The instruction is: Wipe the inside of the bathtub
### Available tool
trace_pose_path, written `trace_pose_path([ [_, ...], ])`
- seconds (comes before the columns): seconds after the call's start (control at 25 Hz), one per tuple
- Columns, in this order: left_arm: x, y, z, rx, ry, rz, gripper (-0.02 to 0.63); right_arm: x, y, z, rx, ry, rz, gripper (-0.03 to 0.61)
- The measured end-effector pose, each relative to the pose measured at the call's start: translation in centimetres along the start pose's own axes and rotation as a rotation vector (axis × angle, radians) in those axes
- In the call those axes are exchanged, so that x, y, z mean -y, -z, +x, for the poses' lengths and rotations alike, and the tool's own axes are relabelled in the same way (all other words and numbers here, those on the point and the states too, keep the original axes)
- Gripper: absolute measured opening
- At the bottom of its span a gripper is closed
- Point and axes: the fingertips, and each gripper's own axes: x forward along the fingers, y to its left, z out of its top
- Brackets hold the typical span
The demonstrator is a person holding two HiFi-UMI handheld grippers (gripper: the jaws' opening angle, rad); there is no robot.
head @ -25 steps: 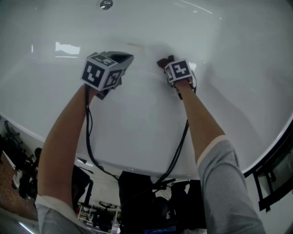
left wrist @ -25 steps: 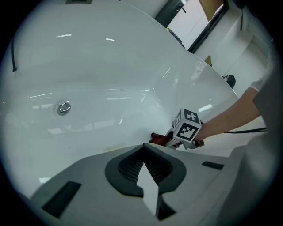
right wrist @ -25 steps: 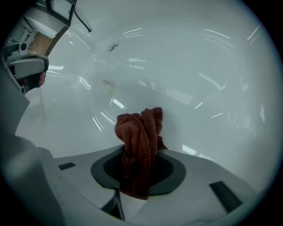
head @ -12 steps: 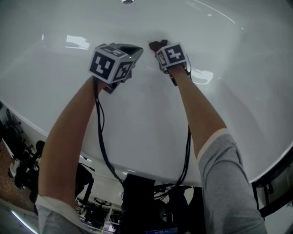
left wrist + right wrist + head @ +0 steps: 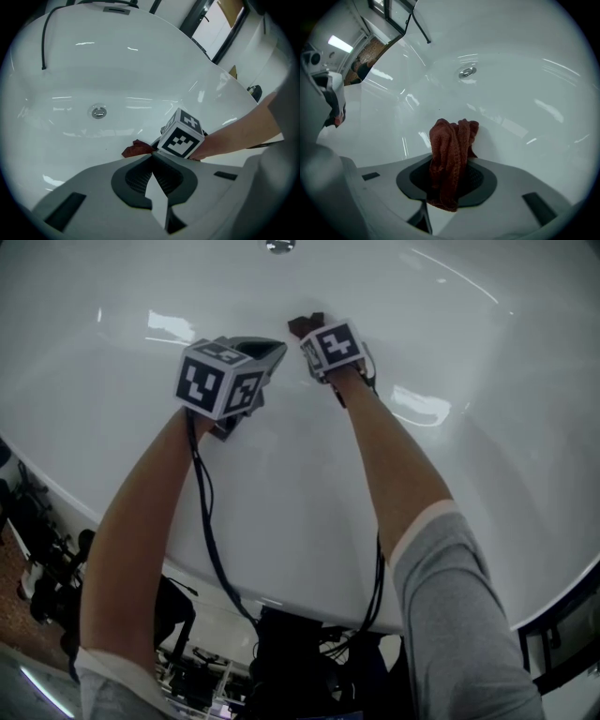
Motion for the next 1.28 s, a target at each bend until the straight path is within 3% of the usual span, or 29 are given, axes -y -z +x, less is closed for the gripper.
trace_pose_path([
  [0.24, 0.9, 0.0, 0.1, 0.0, 0.028, -0.024, 0.008, 5.6, 3.7, -4.3, -0.01, 0.126, 0.166, 0.12],
  [0.48, 2.0, -0.8, 0.7, 0.009, 0.045, -0.019, 0.008, 12.2, 9.5, -9.7, 0.014, 0.261, 0.257, 0.12],
  [0.6, 1.9, -1.1, 0.3, 0.02, 0.046, -0.012, 0.008, 11.6, 9.0, -9.7, 0.036, 0.34, 0.296, 0.12],
  [0.72, 1.0, -0.7, -0.3, 0.024, 0.04, -0.021, 0.008, 7.8, 7.2, -7.1, 0.025, 0.312, 0.24, 0.121],
  [0.96, 0.5, -0.2, 0.6, 0.037, 0.036, -0.045, 0.008, 1.7, 3.7, -2.6, -0.012, 0.14, 0.13, 0.121],
  [1.16, 1.4, 0.0, 0.6, 0.027, 0.045, -0.054, 0.008, 5.3, 6.3, -4.9, -0.08, 0.29, 0.103, 0.121],
  [1.28, 2.4, -0.9, 0.2, 0.042, 0.062, -0.037, 0.008, 6.1, 8.7, -6.8, -0.039, 0.228, 0.213, 0.121],
])
